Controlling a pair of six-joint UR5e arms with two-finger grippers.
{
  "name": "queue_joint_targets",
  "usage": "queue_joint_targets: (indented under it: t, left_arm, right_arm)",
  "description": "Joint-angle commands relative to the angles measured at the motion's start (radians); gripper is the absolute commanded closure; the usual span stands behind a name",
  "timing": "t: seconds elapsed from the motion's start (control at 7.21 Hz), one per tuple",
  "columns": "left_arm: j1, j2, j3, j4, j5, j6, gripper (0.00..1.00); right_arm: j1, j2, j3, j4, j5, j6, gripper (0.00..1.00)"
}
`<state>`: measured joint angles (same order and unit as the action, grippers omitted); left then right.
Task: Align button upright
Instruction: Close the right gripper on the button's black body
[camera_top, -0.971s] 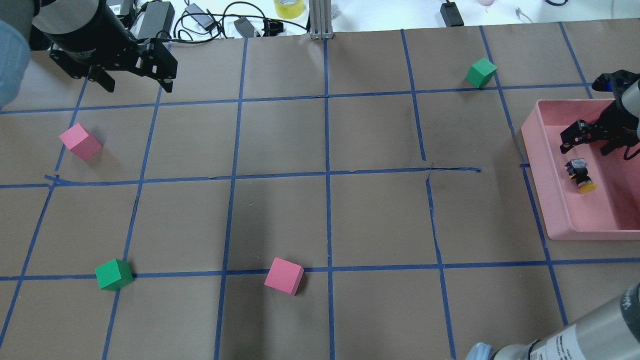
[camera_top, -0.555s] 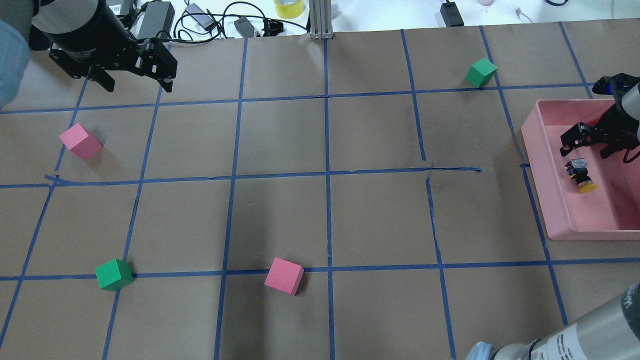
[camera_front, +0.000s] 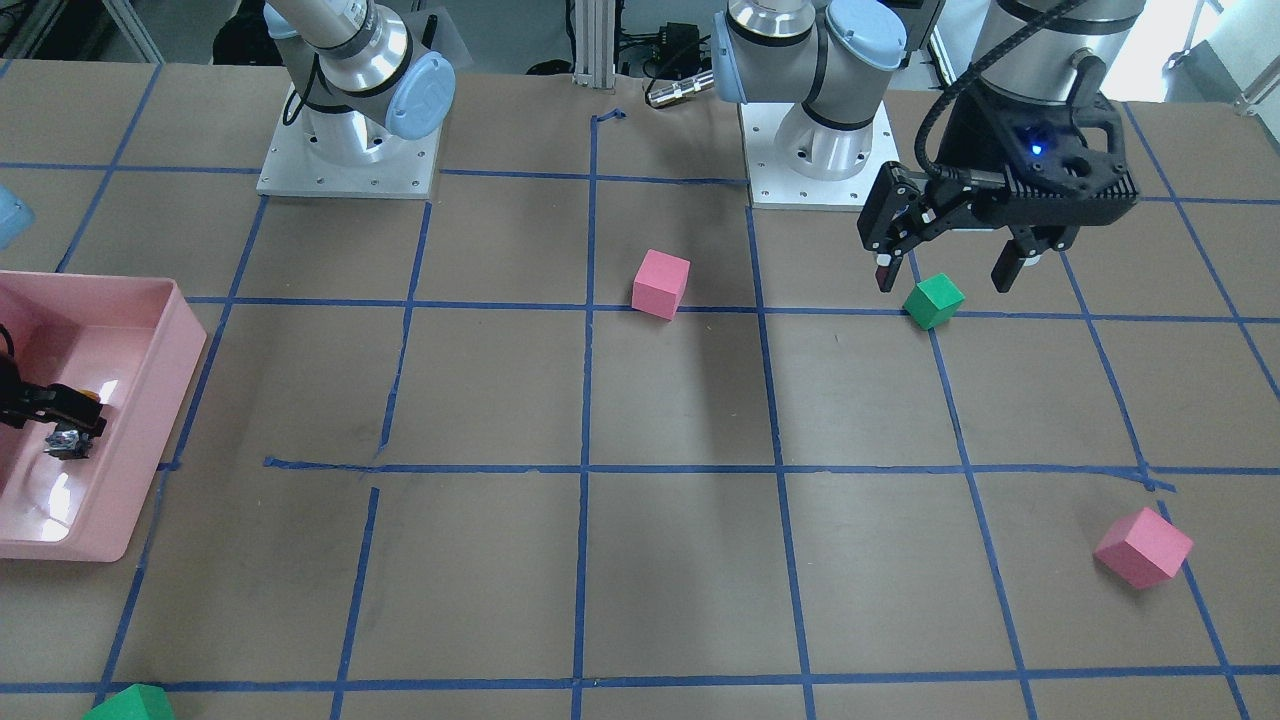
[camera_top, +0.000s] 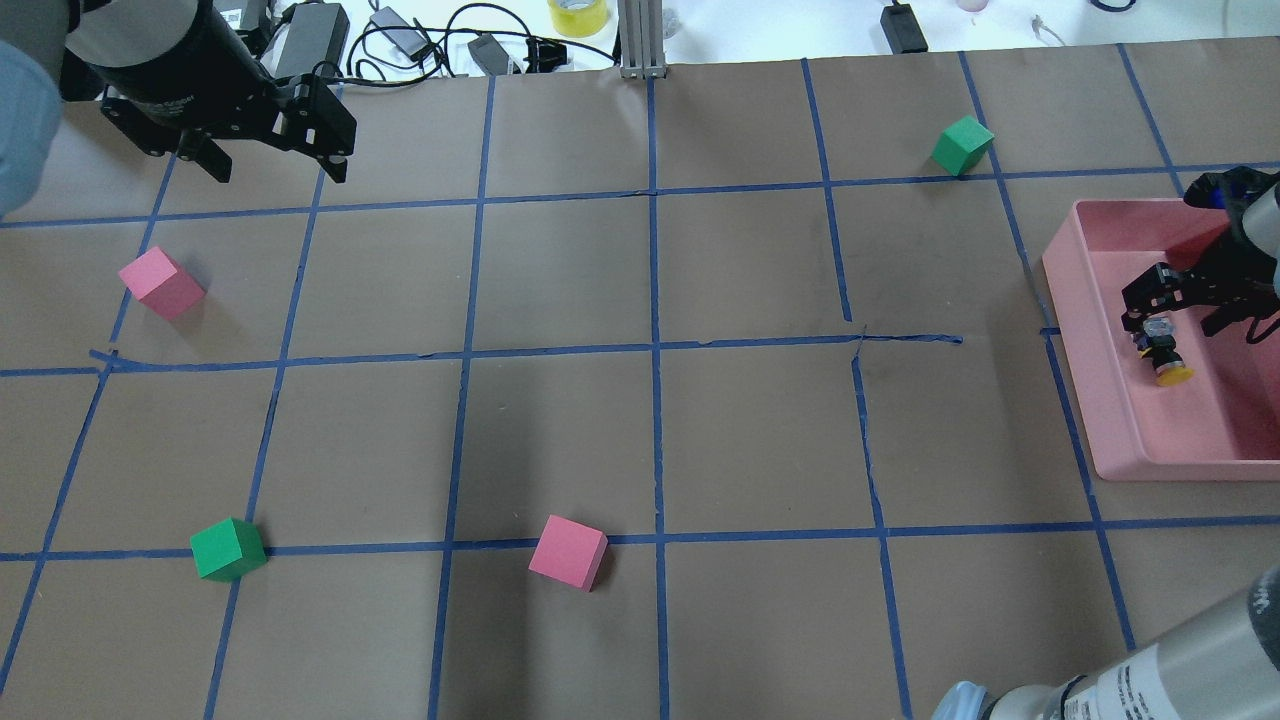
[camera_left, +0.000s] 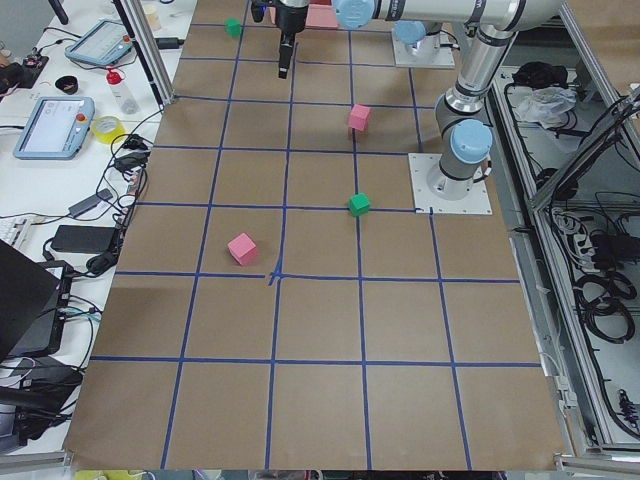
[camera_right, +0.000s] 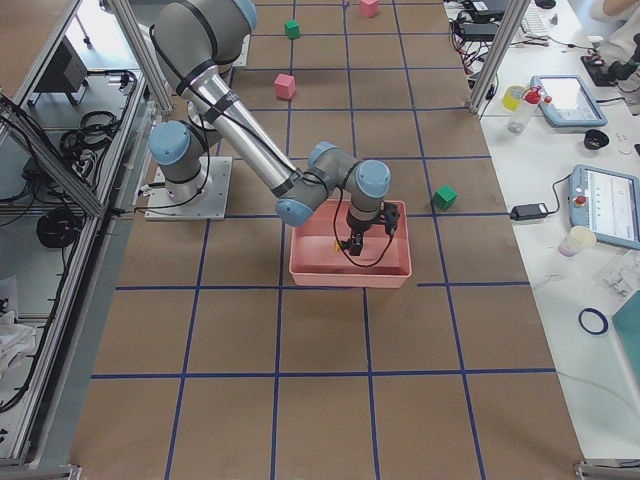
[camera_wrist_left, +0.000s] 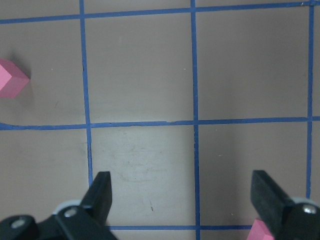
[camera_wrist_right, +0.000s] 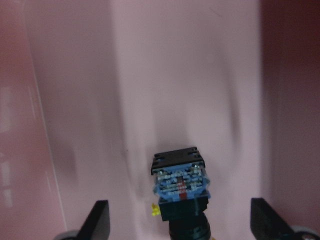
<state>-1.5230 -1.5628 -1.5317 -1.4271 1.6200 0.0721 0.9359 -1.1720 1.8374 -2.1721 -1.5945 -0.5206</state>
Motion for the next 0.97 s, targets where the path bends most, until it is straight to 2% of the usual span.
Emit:
queue_joint_targets:
  t: [0.0,0.28,0.42,0.83]
  left_arm:
    - [0.001,0.004,0.001,0.001,-0.002,0.000,0.00]
    - [0.001,0.004,0.001,0.001,-0.005,0.001,0.00]
    - [0.001,0.004,0.001,0.001,-0.003,0.000,0.00]
    - [0.001,0.006,0.001,0.001,-0.005,0.000,0.00]
  right_arm:
    - [0.000,0.000,0.006,0.000,-0.007,0.001,0.01]
    - [0.000,0.000,0.006,0.000,0.001,0.001,0.01]
    - [-0.005,0.000,0.006,0.000,0.004,0.001,0.12]
    - [-0.009,0.000,0.008,0.001,-0.018,-0.003,0.12]
